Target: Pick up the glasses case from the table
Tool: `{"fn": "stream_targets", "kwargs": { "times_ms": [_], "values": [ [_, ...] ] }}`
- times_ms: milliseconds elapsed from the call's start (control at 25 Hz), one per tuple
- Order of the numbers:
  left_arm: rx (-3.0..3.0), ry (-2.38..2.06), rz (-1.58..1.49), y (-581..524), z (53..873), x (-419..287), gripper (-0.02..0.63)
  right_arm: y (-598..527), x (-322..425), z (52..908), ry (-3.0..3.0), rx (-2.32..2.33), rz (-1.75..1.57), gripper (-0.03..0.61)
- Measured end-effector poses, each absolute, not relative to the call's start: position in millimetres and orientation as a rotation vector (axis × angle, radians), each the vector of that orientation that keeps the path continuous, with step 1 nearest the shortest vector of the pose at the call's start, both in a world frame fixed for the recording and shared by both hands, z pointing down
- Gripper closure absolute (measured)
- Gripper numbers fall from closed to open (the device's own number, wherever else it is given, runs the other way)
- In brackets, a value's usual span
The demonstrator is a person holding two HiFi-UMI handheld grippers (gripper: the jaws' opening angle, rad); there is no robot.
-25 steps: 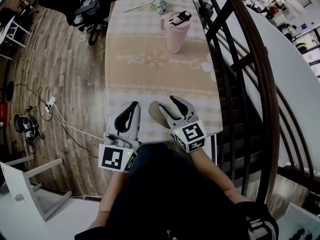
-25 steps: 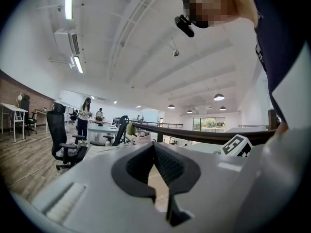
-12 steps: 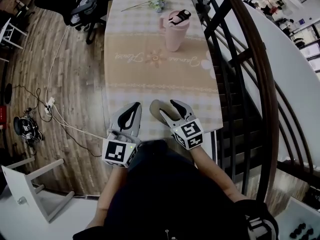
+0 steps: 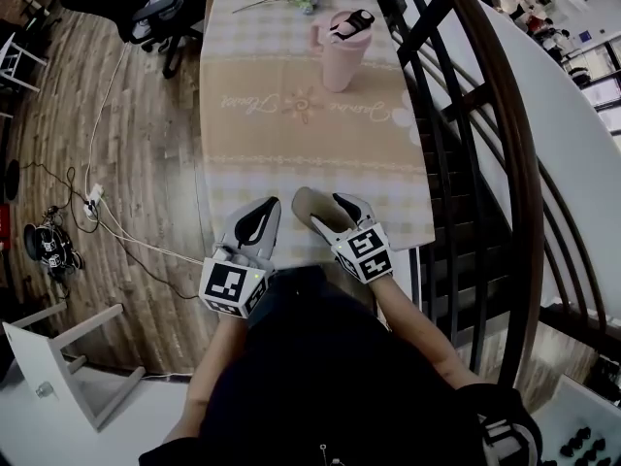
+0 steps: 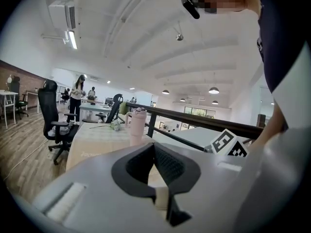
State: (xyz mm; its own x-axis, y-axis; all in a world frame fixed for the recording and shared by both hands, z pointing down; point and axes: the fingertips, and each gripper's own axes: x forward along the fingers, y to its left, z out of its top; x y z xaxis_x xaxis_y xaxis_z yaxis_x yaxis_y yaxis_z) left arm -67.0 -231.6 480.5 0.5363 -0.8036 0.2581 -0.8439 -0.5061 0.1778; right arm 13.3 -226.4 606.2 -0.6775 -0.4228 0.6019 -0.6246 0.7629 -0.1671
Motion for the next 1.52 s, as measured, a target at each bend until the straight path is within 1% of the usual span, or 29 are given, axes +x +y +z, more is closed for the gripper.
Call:
{"fn": "stream_targets", "kwargs": {
  "times_ms": [400, 680, 880, 1520],
  "values": [
    [2.449, -1.318, 0.236, -231, 500, -70, 0.603, -212, 8, 635, -2.292, 0.640, 0.567, 0.281],
    [2.421, -1.303, 0.252, -231, 509, -72, 0.603, -205, 7, 654, -2.169, 0.516, 0.409, 0.231],
    [2.412, -1.304, 0.254, -231, 509, -76, 0.603, -197, 6, 668, -2.061, 0.428, 0.352, 0.209],
    [2.373, -1.390, 0.236, -231, 506, -102, 0.603, -199, -2, 702, -1.867, 0.319, 0.319, 0.202]
  ]
}}
